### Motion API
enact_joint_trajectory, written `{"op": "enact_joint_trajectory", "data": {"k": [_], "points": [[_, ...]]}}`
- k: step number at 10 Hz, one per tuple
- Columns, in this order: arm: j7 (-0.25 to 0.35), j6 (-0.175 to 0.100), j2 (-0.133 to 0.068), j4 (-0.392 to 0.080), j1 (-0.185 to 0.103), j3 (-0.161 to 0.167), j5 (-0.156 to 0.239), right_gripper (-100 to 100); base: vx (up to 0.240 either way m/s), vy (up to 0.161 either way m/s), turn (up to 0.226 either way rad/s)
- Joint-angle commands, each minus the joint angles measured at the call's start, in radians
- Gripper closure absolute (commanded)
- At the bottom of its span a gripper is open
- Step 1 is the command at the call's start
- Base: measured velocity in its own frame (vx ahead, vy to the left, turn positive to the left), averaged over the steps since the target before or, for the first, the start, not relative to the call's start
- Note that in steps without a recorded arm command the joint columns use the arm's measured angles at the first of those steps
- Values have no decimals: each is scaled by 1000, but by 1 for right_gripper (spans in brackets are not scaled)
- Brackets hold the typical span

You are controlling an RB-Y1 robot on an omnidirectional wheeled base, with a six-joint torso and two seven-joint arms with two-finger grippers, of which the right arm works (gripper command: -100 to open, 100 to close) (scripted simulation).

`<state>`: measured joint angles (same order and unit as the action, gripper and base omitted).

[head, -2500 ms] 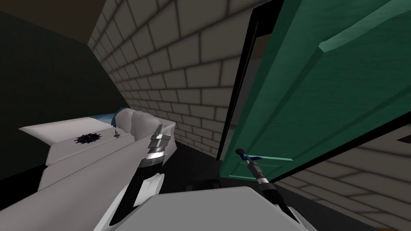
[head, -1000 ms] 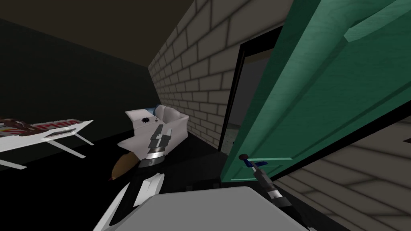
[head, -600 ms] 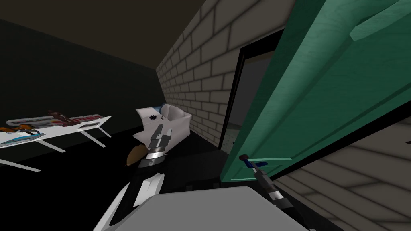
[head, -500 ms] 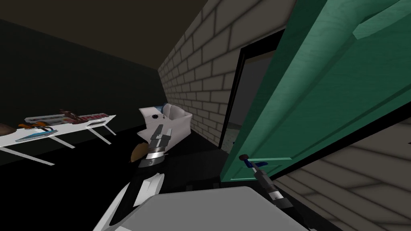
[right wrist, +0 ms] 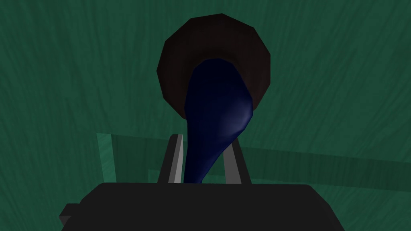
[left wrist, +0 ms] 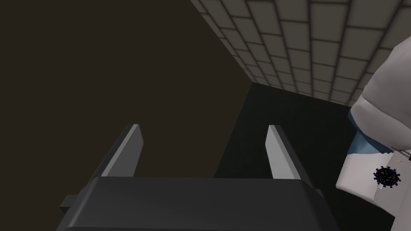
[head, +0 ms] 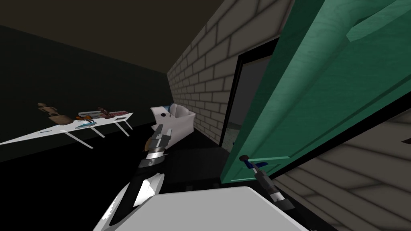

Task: Pull the door open

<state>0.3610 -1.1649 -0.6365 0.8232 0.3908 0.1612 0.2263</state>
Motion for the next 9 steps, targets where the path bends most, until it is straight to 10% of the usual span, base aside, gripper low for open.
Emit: {"op": "enact_joint_trajectory", "data": {"k": [1, 9], "points": [[5, -18, -7, -13, -7, 2, -1, 100, -216, -59, 165], [20, -81, -19, -69, -10, 24, 1, 100, -193, -54, 145]]}}
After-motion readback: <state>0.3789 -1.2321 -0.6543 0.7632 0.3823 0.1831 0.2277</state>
